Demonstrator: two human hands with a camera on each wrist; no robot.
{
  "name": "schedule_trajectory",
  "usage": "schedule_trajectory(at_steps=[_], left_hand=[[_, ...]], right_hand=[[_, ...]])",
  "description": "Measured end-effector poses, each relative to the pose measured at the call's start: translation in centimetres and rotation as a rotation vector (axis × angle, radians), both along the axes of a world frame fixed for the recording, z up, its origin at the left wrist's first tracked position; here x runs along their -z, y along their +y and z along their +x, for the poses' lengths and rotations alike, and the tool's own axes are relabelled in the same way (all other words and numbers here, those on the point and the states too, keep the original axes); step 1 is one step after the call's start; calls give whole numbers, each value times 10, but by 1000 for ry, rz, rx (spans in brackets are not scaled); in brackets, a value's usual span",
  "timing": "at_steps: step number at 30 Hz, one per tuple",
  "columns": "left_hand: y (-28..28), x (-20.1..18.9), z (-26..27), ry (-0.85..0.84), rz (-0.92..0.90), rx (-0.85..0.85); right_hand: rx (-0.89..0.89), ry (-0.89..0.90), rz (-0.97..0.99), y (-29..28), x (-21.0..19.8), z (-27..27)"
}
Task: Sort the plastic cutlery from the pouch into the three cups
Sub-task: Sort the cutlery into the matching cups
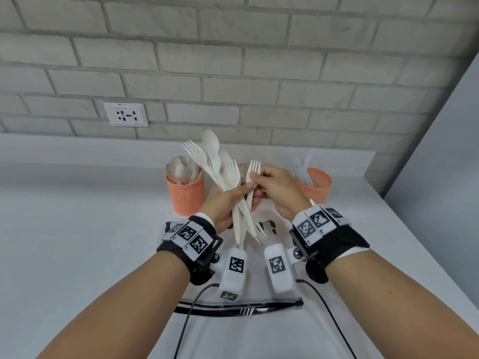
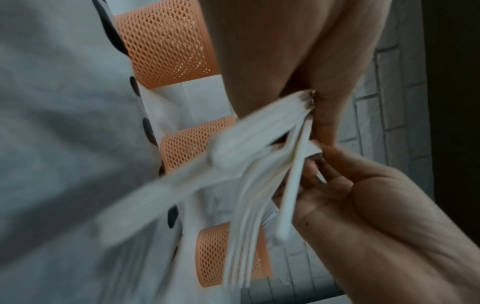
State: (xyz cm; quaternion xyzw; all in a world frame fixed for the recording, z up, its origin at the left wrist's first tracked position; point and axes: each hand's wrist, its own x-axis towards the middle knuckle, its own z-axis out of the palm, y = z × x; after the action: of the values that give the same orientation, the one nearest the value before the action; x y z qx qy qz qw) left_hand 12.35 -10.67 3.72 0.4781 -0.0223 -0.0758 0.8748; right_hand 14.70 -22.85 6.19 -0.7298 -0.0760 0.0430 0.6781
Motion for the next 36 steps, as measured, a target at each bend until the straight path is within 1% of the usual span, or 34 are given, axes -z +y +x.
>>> schedule_trajectory(at_steps=[3,5,7,9,10,12,14,16,17,19,21,23,25,27,29,31,33,34,36], left_hand=[[3,-4,2,-17,-27,-21],[5,-6,4,0,-71,-47],[10,-4,9,36,-89,-100],[15,-1,14,53,-73,-116],[17,1,16,61,-77,-117],[21,3,18,83,-116,-132],[25,3,18,88,-162,-155],[26,2,19,80,-180,-180],[27,1,19,78,-184,-191],[29,1,19,83,-198,-207],[35,1,20,89,-225,-220],[41,2,21,126,-261,-238],[48,4,23,195,-304,-275],[52,7,23,245,-327,-319],[52,9,21,246,-263,-324],[47,11,17,218,-154,-294],[41,13,14,173,-34,-229],[39,13,12,142,24,-186],[35,13,9,89,119,-112]], right_hand=[[71,-73,126,-3,-2,2],[105,-124,201,-5,-1,3],[132,-172,172,-6,1,3],[116,-182,127,-10,4,2],[78,-171,108,-12,4,1],[-35,-127,-18,-16,6,-2],[-174,-52,-159,-18,13,-3],[-286,20,-241,-15,20,-5],[-319,41,-265,-14,23,-6],[-313,89,-275,-12,25,-5],[-249,119,-253,-12,25,-2],[-153,134,-179,-15,25,2],[-49,143,-23,-21,27,8],[15,157,179,-23,27,10],[48,174,390,-20,22,9],[51,169,523,-15,15,8],[37,127,539,-9,12,8],[34,92,506,-6,11,8],[20,1,344,-1,9,6]])
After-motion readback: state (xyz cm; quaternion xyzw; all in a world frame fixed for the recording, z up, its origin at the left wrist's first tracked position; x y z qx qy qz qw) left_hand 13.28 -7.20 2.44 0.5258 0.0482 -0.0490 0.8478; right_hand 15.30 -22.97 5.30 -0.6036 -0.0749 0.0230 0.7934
